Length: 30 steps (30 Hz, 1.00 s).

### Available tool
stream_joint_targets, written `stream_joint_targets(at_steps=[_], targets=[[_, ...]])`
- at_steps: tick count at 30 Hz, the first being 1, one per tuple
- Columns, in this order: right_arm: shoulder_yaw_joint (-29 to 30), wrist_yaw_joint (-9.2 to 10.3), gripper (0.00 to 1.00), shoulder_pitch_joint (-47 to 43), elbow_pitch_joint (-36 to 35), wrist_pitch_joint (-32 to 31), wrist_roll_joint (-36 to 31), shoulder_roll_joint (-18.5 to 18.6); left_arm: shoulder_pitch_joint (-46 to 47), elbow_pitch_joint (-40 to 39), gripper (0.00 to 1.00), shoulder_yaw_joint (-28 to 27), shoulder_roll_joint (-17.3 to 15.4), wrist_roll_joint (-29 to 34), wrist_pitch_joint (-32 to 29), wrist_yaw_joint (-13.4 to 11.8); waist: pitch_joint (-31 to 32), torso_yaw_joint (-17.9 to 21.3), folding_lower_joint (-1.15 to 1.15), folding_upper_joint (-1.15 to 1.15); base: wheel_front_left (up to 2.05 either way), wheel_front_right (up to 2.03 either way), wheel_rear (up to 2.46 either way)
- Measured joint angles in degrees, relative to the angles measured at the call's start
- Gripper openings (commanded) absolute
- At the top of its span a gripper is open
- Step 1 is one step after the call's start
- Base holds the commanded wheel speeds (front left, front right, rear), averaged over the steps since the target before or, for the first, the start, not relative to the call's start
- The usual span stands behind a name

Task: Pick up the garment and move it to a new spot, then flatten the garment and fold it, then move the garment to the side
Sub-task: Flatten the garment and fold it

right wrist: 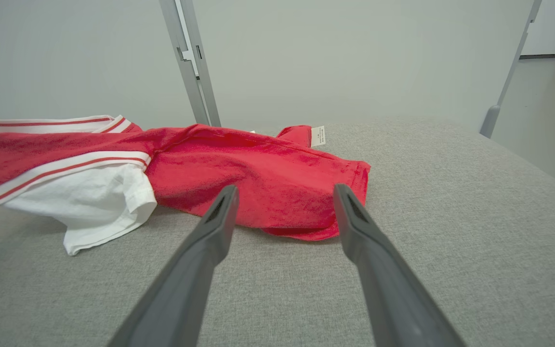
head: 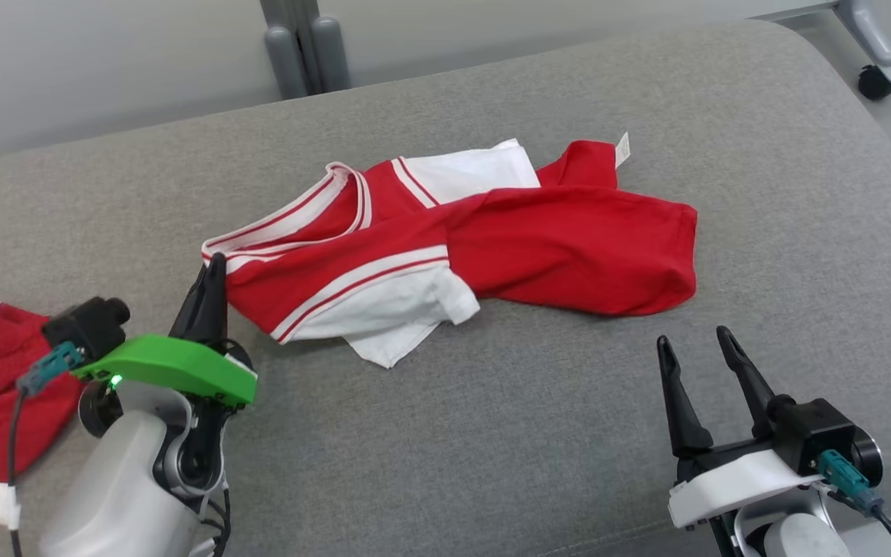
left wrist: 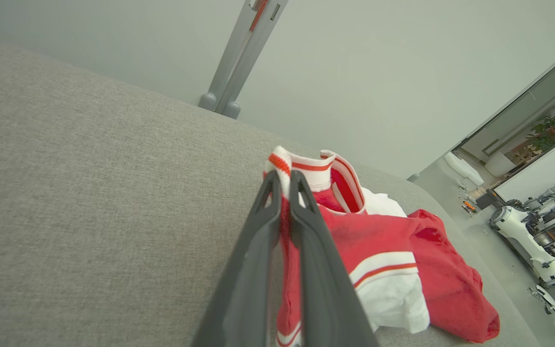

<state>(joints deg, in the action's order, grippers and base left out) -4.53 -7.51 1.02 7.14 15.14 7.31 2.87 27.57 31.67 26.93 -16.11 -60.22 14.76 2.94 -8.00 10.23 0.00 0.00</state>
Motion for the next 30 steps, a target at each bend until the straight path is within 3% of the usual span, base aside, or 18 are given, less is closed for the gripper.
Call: stream_joint_targets(at_steps=[3,5,6,8,9,16,21,24,30], targets=[[-0.7,0.0,1.0,-0.2,0.2,0.0,-0.5,0.0,-1.6,-1.0,0.03,-5.1,0.8,2.6,0.2,0.4,0.0,-1.6,0.0,0.0,0.0,0.0,0.0],[-1.0,0.0,1.0,-0.2,0.2,0.0,-0.6,0.0,-1.9,-2.7,0.06,-9.3,1.8,7.6,0.3,0.7,0.0,-2.7,0.0,0.0,0.0,0.0,0.0],[-0.9,0.0,1.0,-0.1,0.1,0.0,-0.7,0.0,-2.1,-3.8,0.18,-11.0,2.5,9.8,0.3,1.0,0.0,-3.0,0.0,0.0,0.0,0.0,0.0],[-1.2,0.0,1.0,0.2,0.1,0.0,-1.0,0.0,-2.7,-5.9,0.52,-14.8,5.1,15.0,0.3,1.8,0.0,-3.9,0.0,0.0,0.0,0.0,0.0],[-1.4,0.0,1.0,0.4,0.1,0.0,-1.0,0.0,-3.0,-6.6,1.0,-16.4,6.5,17.1,0.3,2.2,0.0,-4.2,0.0,0.0,0.0,0.0,0.0],[-1.6,0.0,1.0,0.5,-0.1,0.0,-1.4,0.0,-7.1,-13.3,1.0,-22.6,11.0,33.6,0.3,3.2,0.2,-5.9,0.0,0.0,0.0,0.0,0.0],[-1.6,0.0,1.0,0.4,0.0,0.0,-1.4,0.0,-14.0,-21.4,1.0,-28.0,12.8,40.8,0.4,2.5,0.6,-6.4,0.0,0.0,0.0,0.0,0.0],[-1.7,0.0,1.0,0.0,0.2,0.0,-1.4,0.0,-20.9,-21.6,1.0,-25.5,13.1,41.8,0.4,2.4,1.4,-6.5,0.0,0.0,0.0,0.0,0.0],[-1.6,0.0,1.0,-0.7,0.3,0.0,-1.3,0.0,-26.7,-13.1,1.0,-13.8,13.3,35.9,0.4,2.6,2.6,-6.4,0.0,0.0,0.0,0.0,0.0]])
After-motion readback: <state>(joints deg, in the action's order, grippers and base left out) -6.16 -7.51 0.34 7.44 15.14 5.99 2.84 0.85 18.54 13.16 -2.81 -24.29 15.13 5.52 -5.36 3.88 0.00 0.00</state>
